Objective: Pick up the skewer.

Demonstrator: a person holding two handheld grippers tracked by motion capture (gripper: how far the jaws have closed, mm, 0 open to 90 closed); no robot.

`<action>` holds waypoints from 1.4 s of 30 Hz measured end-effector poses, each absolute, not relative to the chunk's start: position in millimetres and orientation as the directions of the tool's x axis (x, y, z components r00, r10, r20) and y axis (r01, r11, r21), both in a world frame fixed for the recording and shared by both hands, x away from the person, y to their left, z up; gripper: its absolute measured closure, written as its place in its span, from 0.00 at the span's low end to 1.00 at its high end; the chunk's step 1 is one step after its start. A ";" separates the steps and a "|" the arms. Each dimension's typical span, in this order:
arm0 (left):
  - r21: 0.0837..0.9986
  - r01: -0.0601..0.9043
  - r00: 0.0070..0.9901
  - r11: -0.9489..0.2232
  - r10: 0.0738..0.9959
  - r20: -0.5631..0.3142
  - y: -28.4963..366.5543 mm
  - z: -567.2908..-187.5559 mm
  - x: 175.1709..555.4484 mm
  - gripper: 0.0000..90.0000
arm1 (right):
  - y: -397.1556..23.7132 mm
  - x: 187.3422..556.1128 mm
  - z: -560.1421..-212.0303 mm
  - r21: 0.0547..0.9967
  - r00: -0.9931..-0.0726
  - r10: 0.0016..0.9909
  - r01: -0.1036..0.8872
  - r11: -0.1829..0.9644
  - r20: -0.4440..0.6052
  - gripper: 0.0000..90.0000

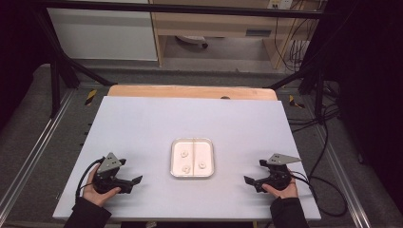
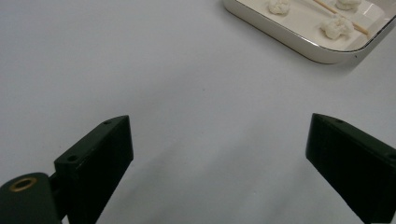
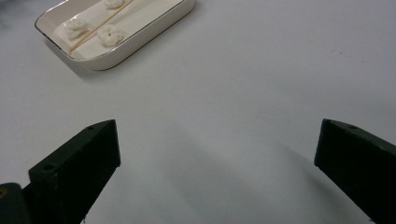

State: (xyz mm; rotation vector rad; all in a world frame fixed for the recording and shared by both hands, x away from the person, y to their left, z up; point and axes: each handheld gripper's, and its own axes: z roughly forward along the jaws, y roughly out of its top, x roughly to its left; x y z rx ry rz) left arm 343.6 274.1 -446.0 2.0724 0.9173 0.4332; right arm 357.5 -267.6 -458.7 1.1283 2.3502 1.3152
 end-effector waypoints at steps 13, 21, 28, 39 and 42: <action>0.790 0.458 0.678 -0.408 0.735 -0.013 269.1 -443.7 344.7 0.10 | -267.3 357.9 -458.9 0.802 -0.683 0.712 0.511 0.309 0.161 0.01; 0.797 0.455 0.673 -0.398 0.739 -0.015 261.8 -439.8 345.0 0.13 | -267.5 357.9 -458.5 0.804 -0.683 0.713 0.508 0.308 0.159 0.01; 0.797 0.455 0.672 -0.397 0.740 -0.014 252.8 -436.2 346.2 0.18 | -267.2 358.0 -458.7 0.800 -0.683 0.713 0.511 0.314 0.157 0.01; 0.792 0.464 0.661 -0.396 0.750 -0.012 233.9 -427.8 350.3 0.40 | -266.5 358.2 -459.6 0.799 -0.683 0.714 0.510 0.317 0.153 0.01; 0.787 0.468 0.663 -0.401 0.748 -0.013 228.2 -426.3 351.3 0.48 | -266.3 357.9 -459.6 0.800 -0.683 0.714 0.511 0.315 0.156 0.01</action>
